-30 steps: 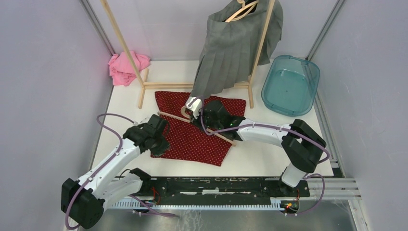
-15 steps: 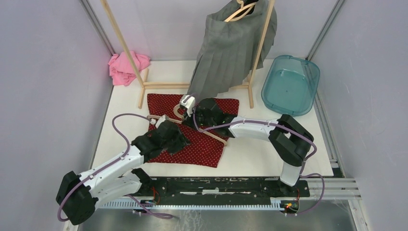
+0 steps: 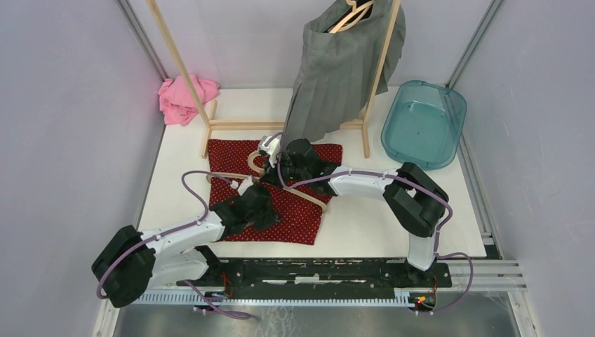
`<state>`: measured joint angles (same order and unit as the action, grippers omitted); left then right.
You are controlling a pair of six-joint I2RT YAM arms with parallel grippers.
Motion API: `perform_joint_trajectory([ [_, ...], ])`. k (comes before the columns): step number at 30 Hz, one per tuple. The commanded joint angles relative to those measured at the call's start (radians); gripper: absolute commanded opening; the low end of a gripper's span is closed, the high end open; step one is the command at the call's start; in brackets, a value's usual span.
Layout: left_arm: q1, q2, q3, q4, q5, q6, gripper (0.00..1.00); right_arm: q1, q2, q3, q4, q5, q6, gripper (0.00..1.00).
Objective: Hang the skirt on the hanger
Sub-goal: Hang the skirt on the hanger.
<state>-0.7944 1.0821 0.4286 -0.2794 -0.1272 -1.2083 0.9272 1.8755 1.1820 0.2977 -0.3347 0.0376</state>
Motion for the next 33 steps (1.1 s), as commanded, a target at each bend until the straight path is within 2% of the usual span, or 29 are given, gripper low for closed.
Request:
perform_joint_trajectory([
  [1, -0.01, 0.038, -0.005, 0.062, -0.024, -0.033, 0.24, -0.013, 0.022, 0.03, -0.042, -0.044, -0.001, 0.01],
  [10, -0.039, 0.008, -0.038, 0.026, -0.015, -0.053, 0.23, -0.043, 0.04, 0.052, -0.078, -0.066, -0.045, 0.01],
  [16, -0.057, -0.076, -0.083, -0.037, 0.008, -0.083, 0.24, -0.073, 0.039, 0.046, -0.092, -0.097, -0.115, 0.01],
  [22, -0.058, -0.178, -0.106, -0.116, -0.001, -0.091, 0.24, -0.08, 0.043, 0.059, -0.13, -0.062, -0.191, 0.01],
  [33, -0.058, -0.224, -0.153, -0.131, 0.009, -0.112, 0.24, -0.106, 0.09, 0.107, -0.122, -0.011, -0.287, 0.01],
])
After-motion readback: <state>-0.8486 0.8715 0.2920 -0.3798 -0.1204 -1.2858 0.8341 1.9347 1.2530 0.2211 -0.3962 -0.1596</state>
